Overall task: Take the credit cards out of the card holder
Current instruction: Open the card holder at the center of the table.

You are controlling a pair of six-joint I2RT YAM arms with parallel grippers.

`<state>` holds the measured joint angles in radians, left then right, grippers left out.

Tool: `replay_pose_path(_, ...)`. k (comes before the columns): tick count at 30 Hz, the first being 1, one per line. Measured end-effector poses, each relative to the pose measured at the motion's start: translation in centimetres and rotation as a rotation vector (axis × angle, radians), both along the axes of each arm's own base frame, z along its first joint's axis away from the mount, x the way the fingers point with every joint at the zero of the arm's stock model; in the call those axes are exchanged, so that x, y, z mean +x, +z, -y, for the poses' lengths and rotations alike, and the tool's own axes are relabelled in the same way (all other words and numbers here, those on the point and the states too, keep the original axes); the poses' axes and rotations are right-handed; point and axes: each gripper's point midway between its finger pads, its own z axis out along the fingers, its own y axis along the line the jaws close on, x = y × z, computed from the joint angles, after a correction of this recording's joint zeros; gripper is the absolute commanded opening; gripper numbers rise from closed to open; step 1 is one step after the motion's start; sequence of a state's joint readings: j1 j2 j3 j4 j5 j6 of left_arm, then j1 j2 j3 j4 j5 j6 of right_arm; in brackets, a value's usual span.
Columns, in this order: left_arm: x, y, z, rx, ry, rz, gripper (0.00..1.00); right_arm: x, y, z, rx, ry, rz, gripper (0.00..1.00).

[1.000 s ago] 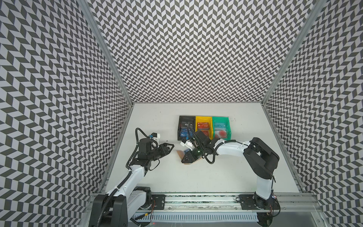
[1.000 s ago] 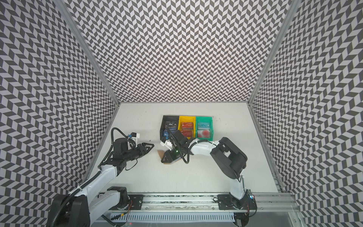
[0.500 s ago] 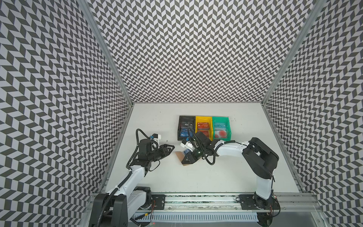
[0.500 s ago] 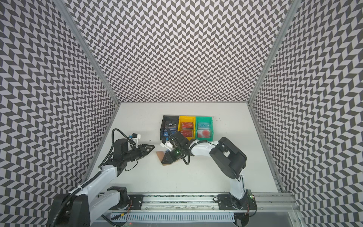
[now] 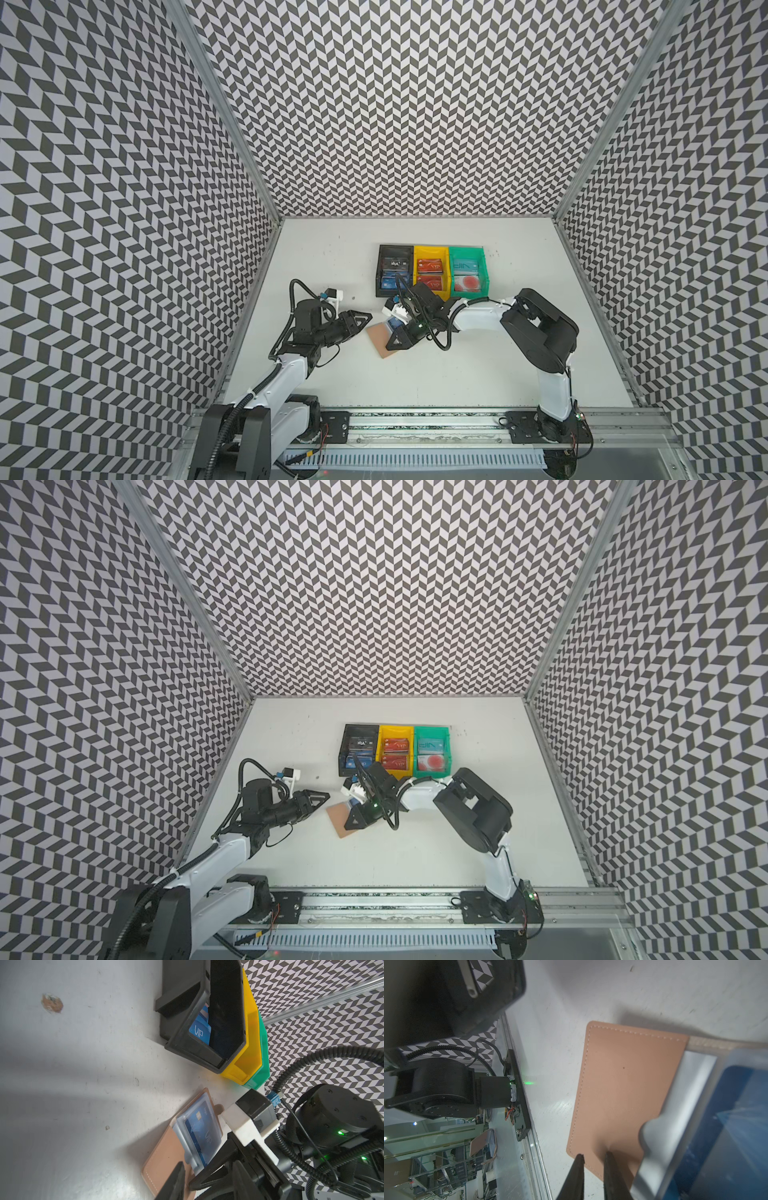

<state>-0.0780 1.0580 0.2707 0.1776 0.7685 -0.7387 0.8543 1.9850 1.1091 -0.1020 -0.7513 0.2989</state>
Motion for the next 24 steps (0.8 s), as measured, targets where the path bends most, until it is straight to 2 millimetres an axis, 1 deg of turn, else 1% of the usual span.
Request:
replay_pose_path(10,-1.0,-2.6,0.9,-0.066,-0.027,-0.092,0.39,0.3,-0.8,0.6,-0.027,-0.024,0.008,0.18)
replay_pose_path(15,-1.3,-3.9,1.4,-0.100,-0.040,-0.153,0.39,0.3,-0.9,0.7,-0.026,-0.025,0.010,0.18)
replay_pose_path(24,-1.3,-4.4,2.3,-0.113,-0.062,-0.167,0.38,0.5,-0.9,0.8,-0.025,-0.029,0.011,0.18)
